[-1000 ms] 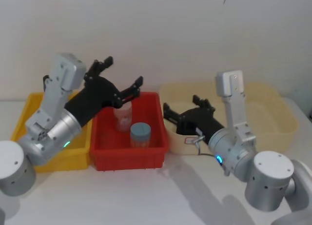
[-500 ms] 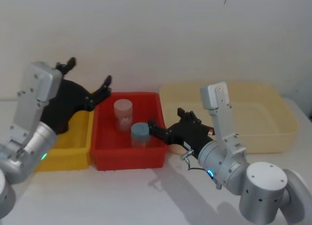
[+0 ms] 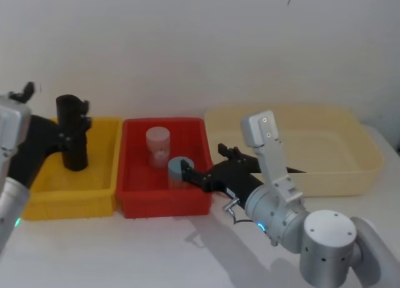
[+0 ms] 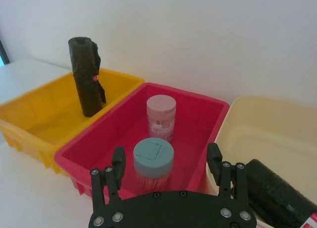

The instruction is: Pick up the garbage bag with the one hand and transfer it to the other hand.

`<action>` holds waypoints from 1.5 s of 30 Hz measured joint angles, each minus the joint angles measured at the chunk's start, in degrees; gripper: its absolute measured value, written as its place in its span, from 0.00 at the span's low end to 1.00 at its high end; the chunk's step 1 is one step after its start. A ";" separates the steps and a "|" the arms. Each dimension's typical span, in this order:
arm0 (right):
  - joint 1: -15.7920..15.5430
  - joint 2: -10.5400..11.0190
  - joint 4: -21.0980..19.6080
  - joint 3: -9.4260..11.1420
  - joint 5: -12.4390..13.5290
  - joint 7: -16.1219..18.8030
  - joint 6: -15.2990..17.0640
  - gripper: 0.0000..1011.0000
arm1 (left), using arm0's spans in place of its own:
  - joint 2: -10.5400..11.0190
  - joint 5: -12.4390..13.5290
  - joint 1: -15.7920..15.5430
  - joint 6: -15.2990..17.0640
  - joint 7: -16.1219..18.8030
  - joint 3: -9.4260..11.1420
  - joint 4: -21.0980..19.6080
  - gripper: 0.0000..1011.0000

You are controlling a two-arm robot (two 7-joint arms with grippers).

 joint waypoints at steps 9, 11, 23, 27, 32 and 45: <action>1.69 0.47 2.84 -2.27 -3.09 -0.46 -2.14 0.99 | 0.75 2.54 5.54 1.31 5.65 -3.69 -4.62 0.99; 2.06 0.51 3.63 -2.72 -3.74 -0.46 -2.70 0.99 | 0.83 2.82 6.28 1.40 6.26 -4.21 -5.22 0.99; 3.66 0.37 7.22 -4.32 -5.90 0.06 -3.95 0.99 | 1.28 4.20 9.76 1.98 9.39 -6.61 -7.95 0.99; 4.05 0.28 8.24 -4.49 -6.25 0.44 -3.95 0.99 | 1.36 4.42 10.33 2.07 9.91 -7.00 -8.40 0.99; 4.76 0.07 9.49 -4.71 -6.62 1.00 -3.72 0.99 | 1.43 4.62 10.91 2.15 10.40 -7.38 -8.83 0.99; 6.83 -1.21 12.11 -5.00 -7.14 1.96 -2.76 0.99 | 1.49 4.88 11.56 2.23 10.98 -7.83 -9.34 0.99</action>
